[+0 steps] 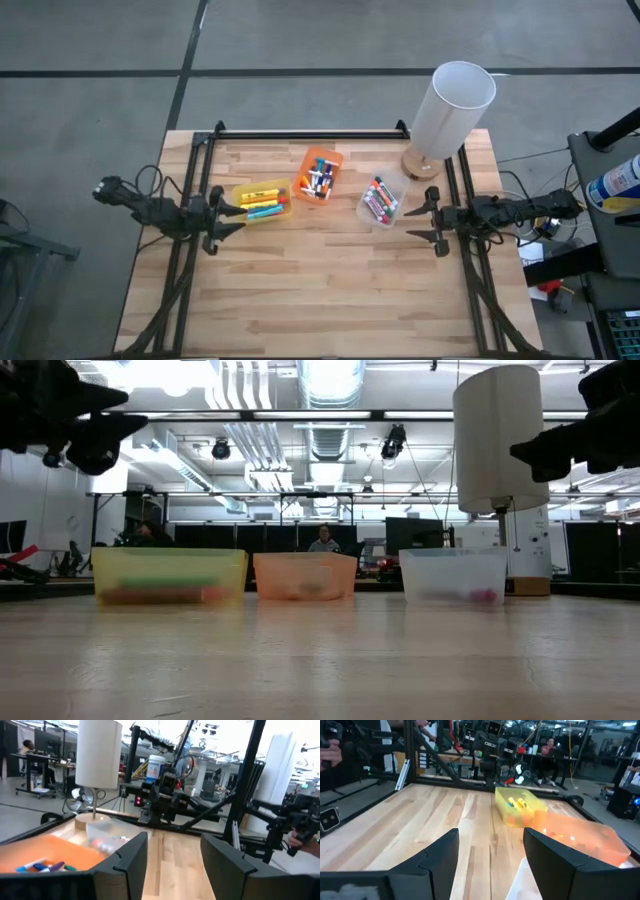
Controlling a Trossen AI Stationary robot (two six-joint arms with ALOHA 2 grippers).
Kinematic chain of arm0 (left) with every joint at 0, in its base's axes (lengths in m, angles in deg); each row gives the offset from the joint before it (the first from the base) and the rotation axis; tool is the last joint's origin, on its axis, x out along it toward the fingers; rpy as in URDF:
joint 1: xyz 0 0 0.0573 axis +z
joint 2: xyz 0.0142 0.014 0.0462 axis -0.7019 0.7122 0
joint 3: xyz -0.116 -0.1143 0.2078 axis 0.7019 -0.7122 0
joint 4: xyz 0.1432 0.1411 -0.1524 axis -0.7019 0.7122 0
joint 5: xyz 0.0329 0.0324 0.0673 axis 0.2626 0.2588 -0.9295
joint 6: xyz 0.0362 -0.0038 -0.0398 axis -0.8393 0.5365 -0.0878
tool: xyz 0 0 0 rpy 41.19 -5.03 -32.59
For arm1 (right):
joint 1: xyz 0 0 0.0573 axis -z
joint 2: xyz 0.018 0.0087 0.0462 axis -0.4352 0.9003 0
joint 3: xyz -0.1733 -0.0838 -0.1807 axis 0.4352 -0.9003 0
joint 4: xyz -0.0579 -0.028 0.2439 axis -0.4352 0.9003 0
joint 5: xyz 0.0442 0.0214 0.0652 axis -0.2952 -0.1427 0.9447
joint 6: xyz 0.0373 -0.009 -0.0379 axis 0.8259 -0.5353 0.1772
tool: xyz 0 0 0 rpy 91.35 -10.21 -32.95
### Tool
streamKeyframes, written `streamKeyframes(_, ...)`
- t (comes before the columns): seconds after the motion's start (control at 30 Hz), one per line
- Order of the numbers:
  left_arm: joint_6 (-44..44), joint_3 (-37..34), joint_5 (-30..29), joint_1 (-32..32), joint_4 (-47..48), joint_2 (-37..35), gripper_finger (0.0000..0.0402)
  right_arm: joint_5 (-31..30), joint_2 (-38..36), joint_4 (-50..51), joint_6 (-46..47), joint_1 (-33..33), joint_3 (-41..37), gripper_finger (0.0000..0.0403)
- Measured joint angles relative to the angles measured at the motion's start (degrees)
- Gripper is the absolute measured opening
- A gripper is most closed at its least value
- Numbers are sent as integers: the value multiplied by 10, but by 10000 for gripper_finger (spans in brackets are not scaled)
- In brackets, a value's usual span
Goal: Pick & Place Markers
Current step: Return to Home Position
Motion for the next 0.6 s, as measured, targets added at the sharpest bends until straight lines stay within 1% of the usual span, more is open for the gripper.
streamKeyframes(0.1,0,-18,4,0,-8,0,179,-2,17,0,8,0,0,215)
streamKeyframes(0.3,1,-18,2,0,24,0,179,-4,58,0,1,0,0,215)
streamKeyframes(0.6,4,-18,0,0,27,22,179,-4,104,-1,1,0,0,215)
